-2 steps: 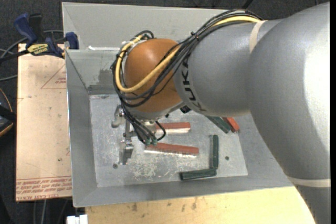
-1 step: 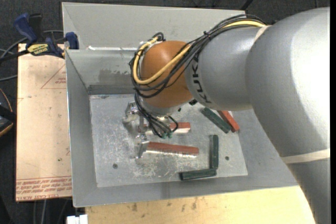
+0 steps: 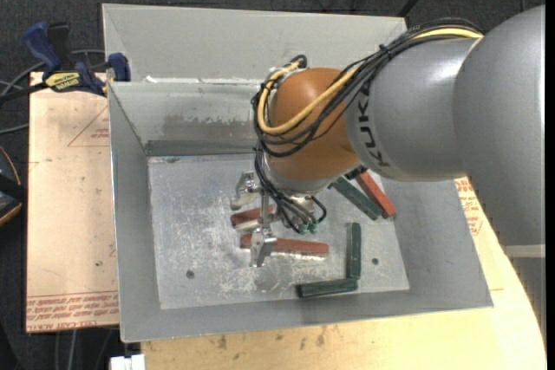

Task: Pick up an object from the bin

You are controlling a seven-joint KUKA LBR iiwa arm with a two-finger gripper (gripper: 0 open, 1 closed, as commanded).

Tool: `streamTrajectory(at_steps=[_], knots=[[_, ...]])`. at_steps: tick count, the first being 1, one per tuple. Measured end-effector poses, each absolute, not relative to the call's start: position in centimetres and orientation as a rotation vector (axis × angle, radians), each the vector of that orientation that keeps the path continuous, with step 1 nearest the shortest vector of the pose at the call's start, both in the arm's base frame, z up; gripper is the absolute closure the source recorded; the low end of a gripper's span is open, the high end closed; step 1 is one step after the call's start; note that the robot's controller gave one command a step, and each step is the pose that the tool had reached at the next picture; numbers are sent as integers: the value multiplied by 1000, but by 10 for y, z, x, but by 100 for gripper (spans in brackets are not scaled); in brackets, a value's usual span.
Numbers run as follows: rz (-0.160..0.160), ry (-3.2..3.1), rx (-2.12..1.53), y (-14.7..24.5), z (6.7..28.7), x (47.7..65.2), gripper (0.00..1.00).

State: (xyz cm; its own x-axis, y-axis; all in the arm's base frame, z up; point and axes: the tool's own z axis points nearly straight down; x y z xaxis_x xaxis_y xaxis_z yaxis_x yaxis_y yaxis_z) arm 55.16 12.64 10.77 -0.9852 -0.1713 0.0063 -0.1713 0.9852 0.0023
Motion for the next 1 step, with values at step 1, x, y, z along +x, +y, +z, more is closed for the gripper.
streamTrajectory(at_steps=[1], knots=[[-7, -3073, 685, 94, 81, 543, 100]])
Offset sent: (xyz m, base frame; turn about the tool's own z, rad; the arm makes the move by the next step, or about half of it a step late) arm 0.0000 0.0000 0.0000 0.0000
